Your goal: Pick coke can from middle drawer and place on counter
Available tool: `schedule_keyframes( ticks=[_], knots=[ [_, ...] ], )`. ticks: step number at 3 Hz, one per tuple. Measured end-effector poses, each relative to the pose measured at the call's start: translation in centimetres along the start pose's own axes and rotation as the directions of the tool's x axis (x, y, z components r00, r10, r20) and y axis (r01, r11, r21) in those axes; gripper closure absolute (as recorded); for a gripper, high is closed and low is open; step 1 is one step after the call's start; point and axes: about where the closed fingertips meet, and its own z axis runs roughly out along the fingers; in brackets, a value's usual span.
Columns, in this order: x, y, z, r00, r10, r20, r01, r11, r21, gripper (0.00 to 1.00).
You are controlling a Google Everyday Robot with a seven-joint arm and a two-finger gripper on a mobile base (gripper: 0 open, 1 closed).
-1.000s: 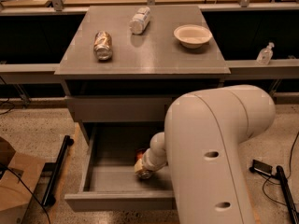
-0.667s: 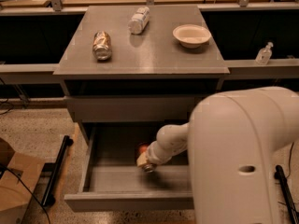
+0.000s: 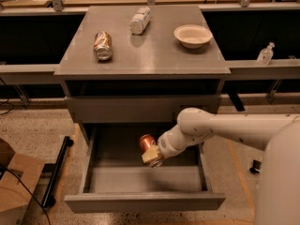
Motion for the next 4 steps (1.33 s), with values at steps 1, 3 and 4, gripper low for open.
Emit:
schedule_keyframes(
  ticks=[1,3,4],
  knots=[
    [3.2,1.9,-4.8,0.997,-0.048,-0.063,0.042,0.9951,-0.09,1.0],
    [4.9,2.7,-19.3,0.992,-0.09,-0.091,0.083,0.9937,-0.075,1.0],
    [2.0,2.6,-27.5,0.99,-0.126,-0.057,0.127,0.9917,0.016,1.0]
  ],
)
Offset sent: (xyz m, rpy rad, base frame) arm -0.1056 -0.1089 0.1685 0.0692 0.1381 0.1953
